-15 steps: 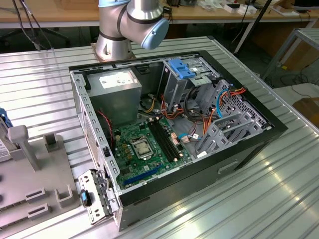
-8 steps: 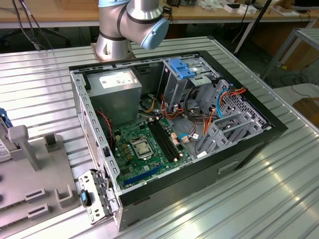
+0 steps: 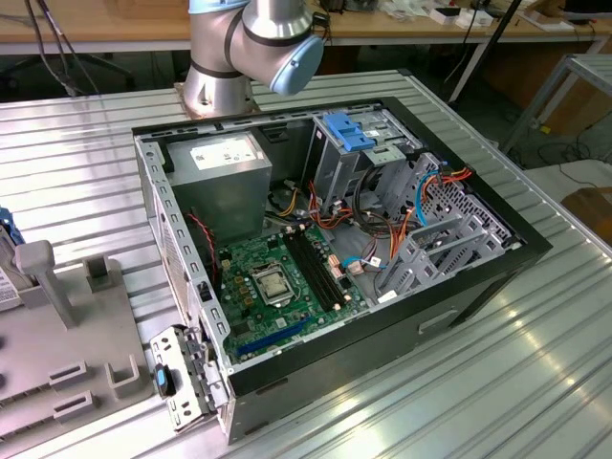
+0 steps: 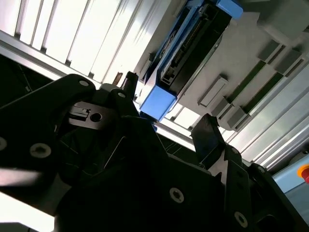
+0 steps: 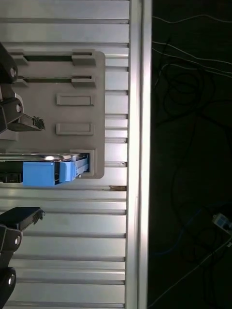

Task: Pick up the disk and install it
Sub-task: 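Pick up the disk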

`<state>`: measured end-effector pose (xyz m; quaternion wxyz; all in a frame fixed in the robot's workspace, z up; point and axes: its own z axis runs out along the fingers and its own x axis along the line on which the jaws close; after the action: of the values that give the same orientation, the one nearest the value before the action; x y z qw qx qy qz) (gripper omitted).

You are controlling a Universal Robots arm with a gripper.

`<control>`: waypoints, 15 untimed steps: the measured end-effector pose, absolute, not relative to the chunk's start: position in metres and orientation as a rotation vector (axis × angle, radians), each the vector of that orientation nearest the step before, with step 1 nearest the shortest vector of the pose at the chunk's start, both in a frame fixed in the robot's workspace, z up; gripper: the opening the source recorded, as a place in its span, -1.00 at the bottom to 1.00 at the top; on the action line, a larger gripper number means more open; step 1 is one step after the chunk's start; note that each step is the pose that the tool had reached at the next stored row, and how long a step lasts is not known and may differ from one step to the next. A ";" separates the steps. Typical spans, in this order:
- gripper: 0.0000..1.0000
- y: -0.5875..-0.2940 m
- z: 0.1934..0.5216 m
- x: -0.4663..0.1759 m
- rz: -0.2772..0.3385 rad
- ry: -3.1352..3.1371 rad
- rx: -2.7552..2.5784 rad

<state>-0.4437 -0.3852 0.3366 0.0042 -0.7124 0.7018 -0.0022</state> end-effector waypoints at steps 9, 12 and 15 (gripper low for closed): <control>0.45 -0.385 0.319 -0.450 -0.009 2.152 -2.274; 0.45 -0.385 0.317 -0.451 -0.010 2.152 -2.274; 0.45 -0.385 0.313 -0.451 -0.010 2.153 -2.273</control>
<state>-0.4508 -0.3852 0.3127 0.0054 -0.7260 0.6877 -0.0031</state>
